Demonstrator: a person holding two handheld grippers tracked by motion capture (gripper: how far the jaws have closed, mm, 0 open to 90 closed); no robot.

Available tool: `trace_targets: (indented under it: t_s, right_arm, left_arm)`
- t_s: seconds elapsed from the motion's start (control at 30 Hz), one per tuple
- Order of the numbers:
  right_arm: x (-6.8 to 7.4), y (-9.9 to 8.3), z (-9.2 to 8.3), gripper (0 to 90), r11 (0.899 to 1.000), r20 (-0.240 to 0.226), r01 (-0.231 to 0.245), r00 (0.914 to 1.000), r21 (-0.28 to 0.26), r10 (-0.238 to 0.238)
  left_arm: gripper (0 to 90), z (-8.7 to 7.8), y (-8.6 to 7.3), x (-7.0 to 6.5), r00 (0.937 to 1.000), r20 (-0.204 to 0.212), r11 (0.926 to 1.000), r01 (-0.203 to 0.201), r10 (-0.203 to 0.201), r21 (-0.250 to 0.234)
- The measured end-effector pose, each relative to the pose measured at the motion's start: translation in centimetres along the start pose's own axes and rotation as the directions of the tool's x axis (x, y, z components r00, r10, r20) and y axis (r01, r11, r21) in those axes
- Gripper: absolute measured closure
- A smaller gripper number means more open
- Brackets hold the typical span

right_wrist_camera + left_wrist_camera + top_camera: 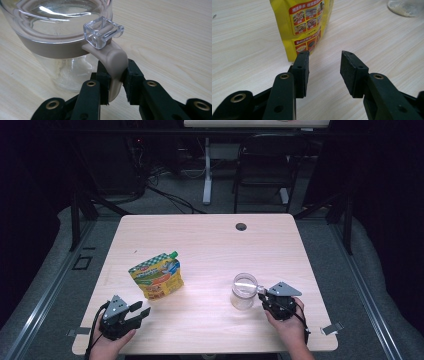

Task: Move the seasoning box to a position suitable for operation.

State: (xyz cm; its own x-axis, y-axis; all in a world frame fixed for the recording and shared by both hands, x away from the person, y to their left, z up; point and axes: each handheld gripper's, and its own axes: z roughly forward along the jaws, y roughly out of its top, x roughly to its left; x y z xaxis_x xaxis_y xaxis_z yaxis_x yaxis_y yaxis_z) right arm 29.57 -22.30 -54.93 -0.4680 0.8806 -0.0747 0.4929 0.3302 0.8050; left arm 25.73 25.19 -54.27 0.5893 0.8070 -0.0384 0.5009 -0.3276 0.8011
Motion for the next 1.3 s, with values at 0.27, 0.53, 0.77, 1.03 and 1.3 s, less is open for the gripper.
trace_targets:
  t_s: [0.27, 0.53, 0.77, 1.03, 1.3]
  right_arm:
    - [1.4, 0.2, 0.1, 76.4, 0.999, -0.053, 0.043, 0.9977, -0.001, -0.043]
    - [2.1, 0.4, 0.1, 76.3, 0.998, -0.074, 0.060, 0.9954, -0.001, -0.060]
    - [2.7, 0.5, 0.1, 76.2, 0.997, -0.102, 0.084, 0.9913, -0.003, -0.083]
    - [3.9, 0.6, 0.4, 76.3, 0.993, -0.164, 0.116, 0.9795, -0.015, -0.117]
    - [4.3, 0.6, 0.4, 75.8, 0.992, -0.192, 0.122, 0.9736, -0.018, -0.123]
  left_arm:
    - [58.9, 0.1, 0.2, -0.6, 0.9999, 0.009, 0.9999, -0.014, 0.014, -0.007]
    - [59.0, 0.2, 0.2, -0.7, 0.9998, 0.017, 0.9999, -0.008, 0.008, -0.011]
    - [59.0, 0.1, 0.2, -0.7, 0.9998, 0.017, 0.9998, -0.014, 0.015, -0.012]
    - [59.1, 0.1, 0.3, -0.8, 0.9997, 0.019, 0.9998, -0.013, 0.013, -0.012]
    - [59.3, 0.3, 0.4, -0.9, 0.9996, 0.020, 0.9997, -0.022, 0.022, -0.008]
